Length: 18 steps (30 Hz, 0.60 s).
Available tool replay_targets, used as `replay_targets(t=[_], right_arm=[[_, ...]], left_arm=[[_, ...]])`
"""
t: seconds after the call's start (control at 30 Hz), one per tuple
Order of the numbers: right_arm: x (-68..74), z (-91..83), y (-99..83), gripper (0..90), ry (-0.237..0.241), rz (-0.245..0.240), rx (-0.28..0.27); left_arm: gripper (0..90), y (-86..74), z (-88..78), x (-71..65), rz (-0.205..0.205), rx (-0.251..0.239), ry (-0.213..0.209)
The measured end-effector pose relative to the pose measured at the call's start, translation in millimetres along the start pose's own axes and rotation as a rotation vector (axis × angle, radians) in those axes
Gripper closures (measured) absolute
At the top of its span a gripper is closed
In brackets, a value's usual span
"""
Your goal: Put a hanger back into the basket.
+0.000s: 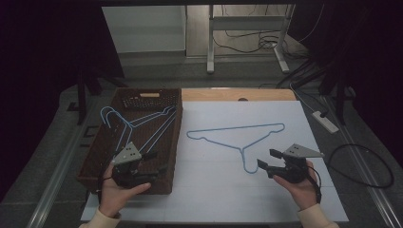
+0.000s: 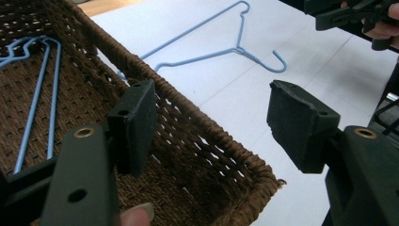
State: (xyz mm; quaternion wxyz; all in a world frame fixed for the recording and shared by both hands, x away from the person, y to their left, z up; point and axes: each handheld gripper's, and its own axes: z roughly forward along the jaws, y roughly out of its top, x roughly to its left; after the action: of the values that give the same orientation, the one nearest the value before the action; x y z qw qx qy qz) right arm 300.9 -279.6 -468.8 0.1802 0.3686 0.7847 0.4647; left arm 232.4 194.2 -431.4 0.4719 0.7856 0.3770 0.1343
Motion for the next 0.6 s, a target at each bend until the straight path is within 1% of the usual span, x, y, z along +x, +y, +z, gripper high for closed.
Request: replay_targets(t=[0.13, 0.2, 0.27, 0.37, 0.47, 0.53, 0.6], right_arm=[[-0.1, -0.8, 1.2, 33.3, 0.001, -0.008, 0.004], [0.0, -1.3, 3.3, 33.3, 0.000, -0.023, 0.018], [-0.8, -0.2, 5.9, 33.2, 0.008, -0.029, 0.030], [-4.2, 4.6, 12.6, 33.3, 0.019, -0.050, 0.061], [-13.4, 14.8, 22.6, 36.1, 0.022, -0.061, 0.102], [-22.7, 24.0, 29.1, 38.8, 0.014, -0.069, 0.137], [-32.3, 32.8, 34.8, 41.8, -0.001, -0.065, 0.169]], left_arm=[[34.9, -1.3, -2.1, 0.9, -0.005, -0.013, 0.007], [34.8, -1.1, -2.9, 1.6, -0.005, -0.019, 0.007], [34.9, -0.8, -3.7, 1.9, -0.007, -0.024, 0.005], [34.8, -0.4, -5.6, 2.2, -0.005, -0.031, 0.002], [34.8, -0.1, -7.9, 3.2, -0.006, -0.037, 0.004], [34.8, -0.4, -8.9, 4.3, -0.008, -0.038, 0.005], [34.8, -0.8, -9.2, 5.4, -0.008, -0.038, 0.005]])
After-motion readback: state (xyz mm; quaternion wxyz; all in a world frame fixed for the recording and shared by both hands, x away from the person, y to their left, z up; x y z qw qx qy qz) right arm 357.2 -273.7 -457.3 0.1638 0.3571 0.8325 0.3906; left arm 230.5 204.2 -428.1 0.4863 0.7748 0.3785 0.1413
